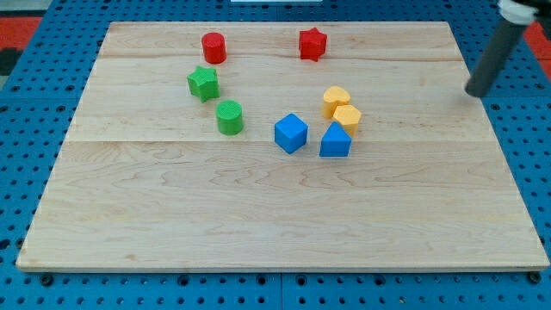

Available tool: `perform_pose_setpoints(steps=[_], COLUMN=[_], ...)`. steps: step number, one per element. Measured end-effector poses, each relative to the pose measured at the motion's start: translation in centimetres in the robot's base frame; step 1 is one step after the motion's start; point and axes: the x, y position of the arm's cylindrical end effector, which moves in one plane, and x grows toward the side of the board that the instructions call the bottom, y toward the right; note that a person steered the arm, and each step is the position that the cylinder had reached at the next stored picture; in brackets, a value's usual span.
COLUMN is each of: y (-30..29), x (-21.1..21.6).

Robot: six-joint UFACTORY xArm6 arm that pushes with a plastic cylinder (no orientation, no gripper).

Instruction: Make a triangle with the green blocks and red circle

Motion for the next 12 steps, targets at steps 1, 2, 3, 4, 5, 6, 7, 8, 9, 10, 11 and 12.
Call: perform_pose_setpoints(steps=[1, 2, 3, 4, 5, 6, 7, 8, 9, 10, 11, 12], y=[-6.4, -13.8, -21.8, -31.0, -37.3, -37.8, -40.2, -43.7, -43.3, -40.0, -36.3, -36.4], x=[-4.3, -1.9, -1.0, -0.5, 0.8, 0.1, -0.8, 1.7, -1.6, -2.6, -3.5, -6.6])
